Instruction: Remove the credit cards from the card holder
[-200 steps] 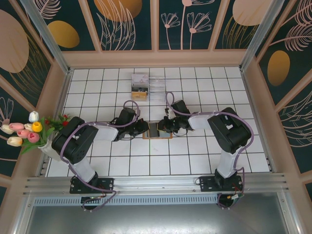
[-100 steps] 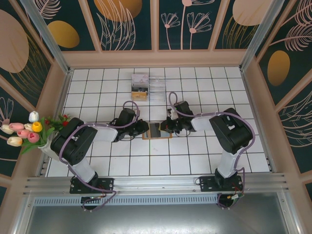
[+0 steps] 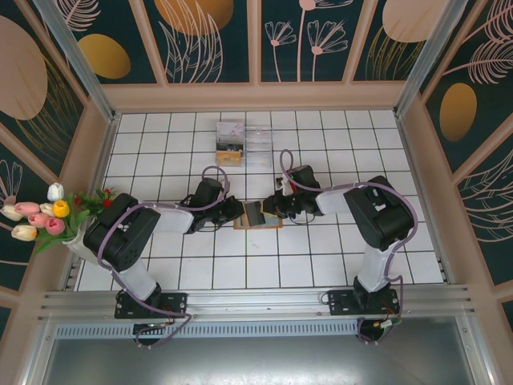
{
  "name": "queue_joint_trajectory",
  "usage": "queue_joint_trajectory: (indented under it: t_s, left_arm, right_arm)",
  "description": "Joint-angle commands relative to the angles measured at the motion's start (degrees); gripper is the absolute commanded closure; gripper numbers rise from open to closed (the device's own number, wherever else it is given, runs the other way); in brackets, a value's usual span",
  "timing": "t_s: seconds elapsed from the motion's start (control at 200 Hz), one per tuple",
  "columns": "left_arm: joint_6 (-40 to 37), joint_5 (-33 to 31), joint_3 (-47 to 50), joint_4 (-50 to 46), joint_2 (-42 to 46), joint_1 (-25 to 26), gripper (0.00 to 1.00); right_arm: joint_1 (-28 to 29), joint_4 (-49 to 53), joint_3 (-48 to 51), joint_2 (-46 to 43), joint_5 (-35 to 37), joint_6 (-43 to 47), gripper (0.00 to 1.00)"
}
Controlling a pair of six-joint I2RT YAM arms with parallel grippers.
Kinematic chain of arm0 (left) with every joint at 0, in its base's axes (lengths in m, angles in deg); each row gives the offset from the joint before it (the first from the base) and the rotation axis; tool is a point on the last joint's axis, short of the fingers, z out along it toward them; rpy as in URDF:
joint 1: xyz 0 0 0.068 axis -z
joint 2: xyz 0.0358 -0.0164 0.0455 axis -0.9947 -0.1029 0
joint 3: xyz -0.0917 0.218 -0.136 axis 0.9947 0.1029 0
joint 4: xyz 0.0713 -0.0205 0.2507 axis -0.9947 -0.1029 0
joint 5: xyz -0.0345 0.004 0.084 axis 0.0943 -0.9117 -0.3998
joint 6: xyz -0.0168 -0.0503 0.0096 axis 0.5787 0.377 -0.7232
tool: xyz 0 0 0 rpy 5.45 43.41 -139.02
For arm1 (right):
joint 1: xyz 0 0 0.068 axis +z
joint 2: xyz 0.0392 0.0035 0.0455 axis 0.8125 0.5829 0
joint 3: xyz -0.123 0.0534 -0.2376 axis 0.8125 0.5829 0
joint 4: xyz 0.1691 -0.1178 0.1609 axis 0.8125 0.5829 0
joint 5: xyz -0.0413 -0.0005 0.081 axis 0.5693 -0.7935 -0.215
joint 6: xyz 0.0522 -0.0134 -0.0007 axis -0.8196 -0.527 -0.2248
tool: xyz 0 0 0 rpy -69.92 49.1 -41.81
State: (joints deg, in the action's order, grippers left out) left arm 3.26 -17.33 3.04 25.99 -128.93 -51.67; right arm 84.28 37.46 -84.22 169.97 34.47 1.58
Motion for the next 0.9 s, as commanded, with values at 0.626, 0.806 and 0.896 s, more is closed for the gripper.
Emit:
queue_joint_trajectory:
  t_s: [0.626,0.806,0.896]
  left_arm:
    - [-1.0,-3.26,2.34,-7.94,-1.92,-0.01,0.92]
    - [-1.36,-3.23,2.39,-8.26,-1.83,-0.06,0.92]
    - [-1.16,-2.88,2.31,-7.78,-1.66,0.0,0.91]
  right_arm:
    - [0.2,8.59,-1.54,-0.87,8.06,5.21,0.99]
    - [-2.32,8.14,1.34,-5.45,7.15,6.38,1.0]
    - [-2.94,6.87,2.26,-6.45,5.87,6.07,1.0]
